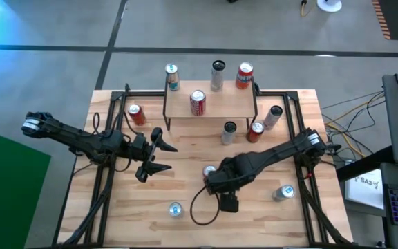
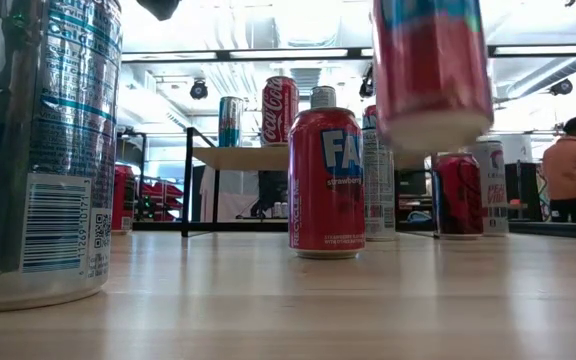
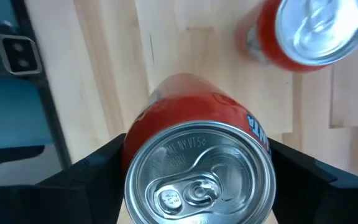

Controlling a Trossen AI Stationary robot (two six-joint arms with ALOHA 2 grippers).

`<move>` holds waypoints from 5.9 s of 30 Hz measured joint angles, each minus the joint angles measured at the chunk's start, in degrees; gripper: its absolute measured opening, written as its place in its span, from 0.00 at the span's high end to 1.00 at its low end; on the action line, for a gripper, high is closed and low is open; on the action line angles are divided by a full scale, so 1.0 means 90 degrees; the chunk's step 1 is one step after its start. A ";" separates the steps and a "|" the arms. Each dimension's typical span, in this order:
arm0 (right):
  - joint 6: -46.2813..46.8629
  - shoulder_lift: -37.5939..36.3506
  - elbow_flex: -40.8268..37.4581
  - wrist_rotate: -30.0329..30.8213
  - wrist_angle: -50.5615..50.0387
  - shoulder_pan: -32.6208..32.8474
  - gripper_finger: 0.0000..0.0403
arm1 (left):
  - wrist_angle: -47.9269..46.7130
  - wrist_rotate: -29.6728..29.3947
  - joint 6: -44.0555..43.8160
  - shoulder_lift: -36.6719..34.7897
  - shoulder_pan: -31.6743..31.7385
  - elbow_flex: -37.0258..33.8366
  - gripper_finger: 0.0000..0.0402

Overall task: Place canned beverage on shelf
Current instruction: Put the bottom red soda can on the shelf

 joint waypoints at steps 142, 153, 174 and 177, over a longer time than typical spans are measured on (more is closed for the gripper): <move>-0.2466 -0.1146 0.2450 -0.0849 -0.1379 -0.5549 0.28 | -0.0091 -0.2186 0.2732 -0.0653 0.0442 0.0337 0.32; -0.2220 -0.1137 0.2264 -0.0504 -0.1362 -0.5541 0.28 | -0.0169 -0.2186 0.2706 -0.0646 0.0443 0.0337 0.32; -0.2715 -0.1137 0.0401 0.1491 -0.1355 -0.5653 0.28 | -0.0186 -0.2186 0.2679 -0.0646 0.0442 0.0337 0.32; -0.2806 -0.1137 0.0360 0.1539 -0.1359 -0.5741 0.28 | -0.0186 -0.2186 0.2679 -0.0646 0.0442 0.0337 0.32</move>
